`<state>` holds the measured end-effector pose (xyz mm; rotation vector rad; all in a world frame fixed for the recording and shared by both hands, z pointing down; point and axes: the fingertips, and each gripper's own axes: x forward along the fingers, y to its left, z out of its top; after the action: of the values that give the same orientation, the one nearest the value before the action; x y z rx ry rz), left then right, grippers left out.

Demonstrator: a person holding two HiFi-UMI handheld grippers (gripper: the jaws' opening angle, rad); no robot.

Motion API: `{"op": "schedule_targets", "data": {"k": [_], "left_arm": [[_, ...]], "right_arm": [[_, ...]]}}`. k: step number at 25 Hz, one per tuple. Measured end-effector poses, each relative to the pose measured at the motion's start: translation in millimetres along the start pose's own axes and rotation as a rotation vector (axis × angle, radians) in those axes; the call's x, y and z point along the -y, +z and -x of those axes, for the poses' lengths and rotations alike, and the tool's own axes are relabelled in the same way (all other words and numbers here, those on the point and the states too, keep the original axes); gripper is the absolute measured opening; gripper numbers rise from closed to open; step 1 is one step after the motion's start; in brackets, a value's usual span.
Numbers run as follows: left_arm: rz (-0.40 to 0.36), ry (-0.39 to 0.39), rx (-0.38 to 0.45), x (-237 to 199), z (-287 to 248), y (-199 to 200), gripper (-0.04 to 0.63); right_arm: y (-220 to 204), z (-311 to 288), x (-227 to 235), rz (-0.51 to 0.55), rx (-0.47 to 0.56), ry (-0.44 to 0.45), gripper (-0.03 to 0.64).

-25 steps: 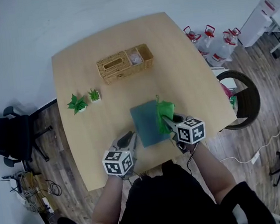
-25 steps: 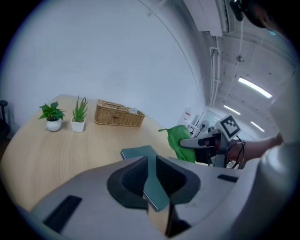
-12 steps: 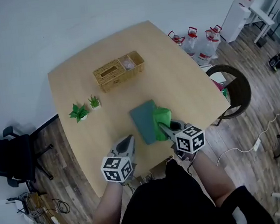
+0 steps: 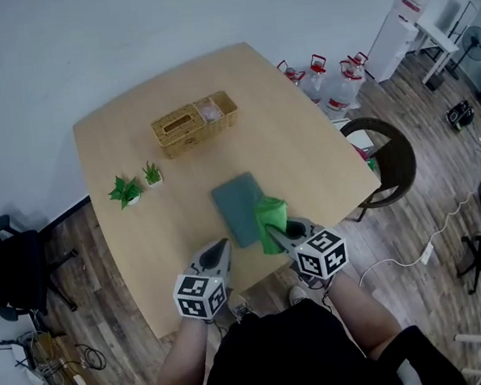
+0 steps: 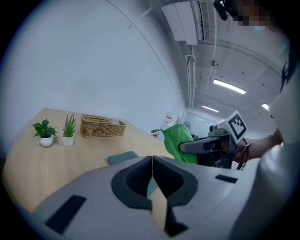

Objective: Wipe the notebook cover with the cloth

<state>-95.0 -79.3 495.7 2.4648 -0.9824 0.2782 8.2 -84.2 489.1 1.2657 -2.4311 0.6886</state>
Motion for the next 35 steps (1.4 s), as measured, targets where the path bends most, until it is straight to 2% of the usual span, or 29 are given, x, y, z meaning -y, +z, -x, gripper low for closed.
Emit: {"op": "schedule_targets", "data": {"k": [8,16,23,27,35], "left_arm": [[0.003,0.084,-0.003,40.7,-3.8,-19.0,0.008],[0.059,0.175,0.029,131.4,-35.0,-39.6,0.008],[0.041,0.253,0.025,205.0,-37.2,-68.2,0.008],[0.021,0.303,0.022,217.4,-21.6,-76.8,0.008],[0.033,0.392,0.063,214.5,25.3,-76.9,0.008]], "right_arm": [[-7.9,37.1,6.6,0.043,0.015,0.104,0.064],[-27.2,110.2,42.1,0.081,0.04,0.231,0.064],[-51.9,152.9,57.4,0.093,0.026,0.341,0.063],[-62.6,156.5,45.7,0.088,0.019,0.393,0.063],[-75.6,148.8,5.0,0.077,-0.005,0.464,0.063]]}}
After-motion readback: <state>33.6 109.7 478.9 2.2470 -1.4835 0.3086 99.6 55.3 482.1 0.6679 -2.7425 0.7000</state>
